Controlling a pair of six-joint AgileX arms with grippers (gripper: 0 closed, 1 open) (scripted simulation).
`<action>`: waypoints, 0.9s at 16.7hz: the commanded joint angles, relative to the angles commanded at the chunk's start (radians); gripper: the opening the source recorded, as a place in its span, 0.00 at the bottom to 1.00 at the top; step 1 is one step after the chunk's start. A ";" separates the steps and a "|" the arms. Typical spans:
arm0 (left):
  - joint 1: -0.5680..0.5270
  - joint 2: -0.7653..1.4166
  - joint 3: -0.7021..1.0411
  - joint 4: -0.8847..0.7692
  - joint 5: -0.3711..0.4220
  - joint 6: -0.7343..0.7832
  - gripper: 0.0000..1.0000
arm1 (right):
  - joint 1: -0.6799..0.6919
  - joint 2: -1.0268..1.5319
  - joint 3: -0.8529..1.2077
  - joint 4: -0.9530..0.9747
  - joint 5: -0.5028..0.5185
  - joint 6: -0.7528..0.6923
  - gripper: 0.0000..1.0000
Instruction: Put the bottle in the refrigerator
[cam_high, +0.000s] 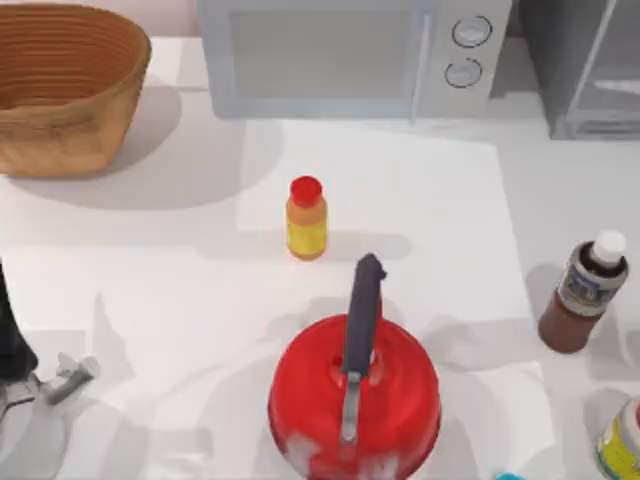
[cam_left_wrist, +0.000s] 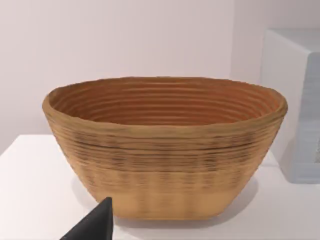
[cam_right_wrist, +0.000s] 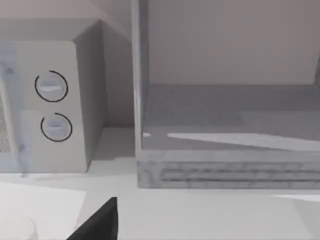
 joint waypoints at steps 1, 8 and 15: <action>0.000 0.000 0.000 0.000 0.000 0.000 1.00 | 0.000 0.000 0.000 0.000 0.000 0.000 1.00; 0.000 0.000 0.000 0.000 0.000 0.000 1.00 | -0.042 0.227 0.072 0.103 -0.142 -0.112 1.00; 0.000 0.000 0.000 0.000 0.000 0.000 1.00 | -0.130 0.770 0.182 0.240 -0.615 -0.317 1.00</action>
